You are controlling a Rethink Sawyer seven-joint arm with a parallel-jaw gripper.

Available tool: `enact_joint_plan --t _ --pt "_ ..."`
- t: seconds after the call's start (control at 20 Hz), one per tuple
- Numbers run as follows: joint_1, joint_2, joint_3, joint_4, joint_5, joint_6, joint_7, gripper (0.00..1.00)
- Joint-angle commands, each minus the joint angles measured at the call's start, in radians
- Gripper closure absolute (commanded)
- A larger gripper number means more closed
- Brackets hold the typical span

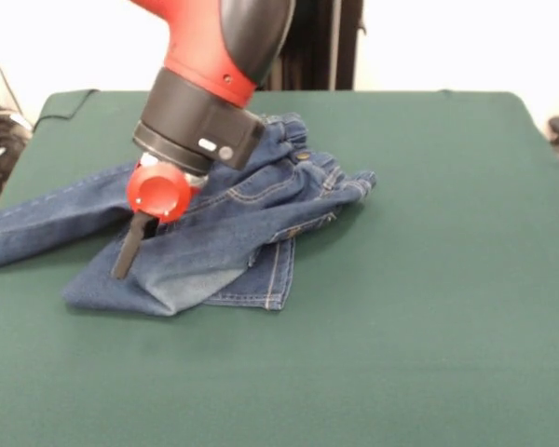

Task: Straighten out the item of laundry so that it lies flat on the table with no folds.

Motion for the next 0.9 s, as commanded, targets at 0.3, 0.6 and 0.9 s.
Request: enact_joint_plan --t 0.3,0.6,0.9 --pt "-0.353 -0.091 0.689 -0.014 -0.521 -0.033 -0.012 0.0" --pt "-0.494 -0.076 0.933 -0.029 -0.754 -0.023 -0.006 0.0" --pt "-0.551 -0.052 1.074 -0.05 -0.881 -0.065 0.045 0.0"
